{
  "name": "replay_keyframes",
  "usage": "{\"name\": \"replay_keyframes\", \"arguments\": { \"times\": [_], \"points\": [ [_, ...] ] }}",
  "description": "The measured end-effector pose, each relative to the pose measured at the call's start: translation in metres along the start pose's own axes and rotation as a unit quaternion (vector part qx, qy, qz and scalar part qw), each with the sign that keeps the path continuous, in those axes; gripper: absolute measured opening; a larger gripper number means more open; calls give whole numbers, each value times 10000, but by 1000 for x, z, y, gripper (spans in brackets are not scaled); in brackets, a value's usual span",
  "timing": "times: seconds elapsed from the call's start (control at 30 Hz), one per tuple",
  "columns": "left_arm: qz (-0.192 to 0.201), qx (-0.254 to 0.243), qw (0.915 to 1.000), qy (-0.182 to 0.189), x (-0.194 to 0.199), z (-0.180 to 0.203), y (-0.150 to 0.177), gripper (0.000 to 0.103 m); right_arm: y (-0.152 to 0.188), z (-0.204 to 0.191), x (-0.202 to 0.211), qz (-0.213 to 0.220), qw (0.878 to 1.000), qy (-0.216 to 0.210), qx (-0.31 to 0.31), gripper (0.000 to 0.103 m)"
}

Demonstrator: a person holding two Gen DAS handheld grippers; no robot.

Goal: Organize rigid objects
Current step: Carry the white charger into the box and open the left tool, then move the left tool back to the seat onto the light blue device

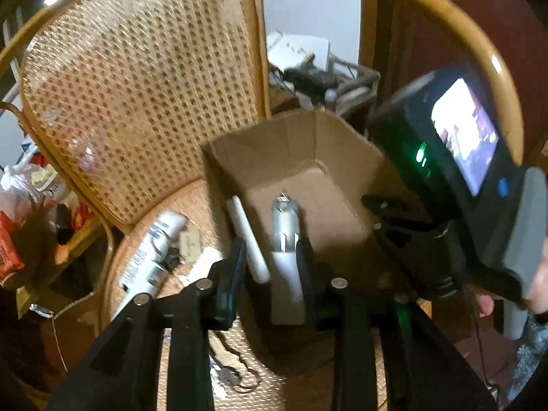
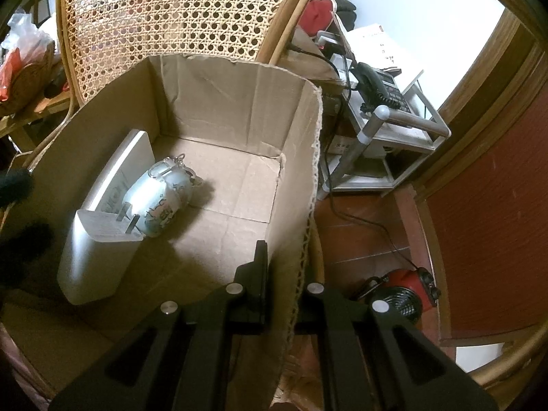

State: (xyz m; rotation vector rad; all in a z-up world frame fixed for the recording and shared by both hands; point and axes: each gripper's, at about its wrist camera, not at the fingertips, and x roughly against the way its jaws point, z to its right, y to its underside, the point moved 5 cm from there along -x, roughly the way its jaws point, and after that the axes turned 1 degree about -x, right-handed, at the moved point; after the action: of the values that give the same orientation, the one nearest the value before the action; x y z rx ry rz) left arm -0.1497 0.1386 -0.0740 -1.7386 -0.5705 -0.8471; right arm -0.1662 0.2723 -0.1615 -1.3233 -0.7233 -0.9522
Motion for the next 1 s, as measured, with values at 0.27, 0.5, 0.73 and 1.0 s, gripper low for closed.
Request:
{"name": "replay_keyframes", "arguments": {
  "times": [0.27,0.5,0.73,1.0],
  "points": [
    [376,490,9959,-659,19,-65,-3,89,-1,-1,1,-2,10000,3,-6,9],
    [-342,801,9910,-1016,-17,-121,17,89,-1,-1,1,-4,10000,11,-4,8],
    [-1009,1155,9847,-830,-58,-153,46,89,0,0,-1,-7,10000,15,-1,8],
    [-1421,1170,9772,-1059,-94,-177,67,89,-1,-1,0,-7,10000,15,-3,8]
  ]
}}
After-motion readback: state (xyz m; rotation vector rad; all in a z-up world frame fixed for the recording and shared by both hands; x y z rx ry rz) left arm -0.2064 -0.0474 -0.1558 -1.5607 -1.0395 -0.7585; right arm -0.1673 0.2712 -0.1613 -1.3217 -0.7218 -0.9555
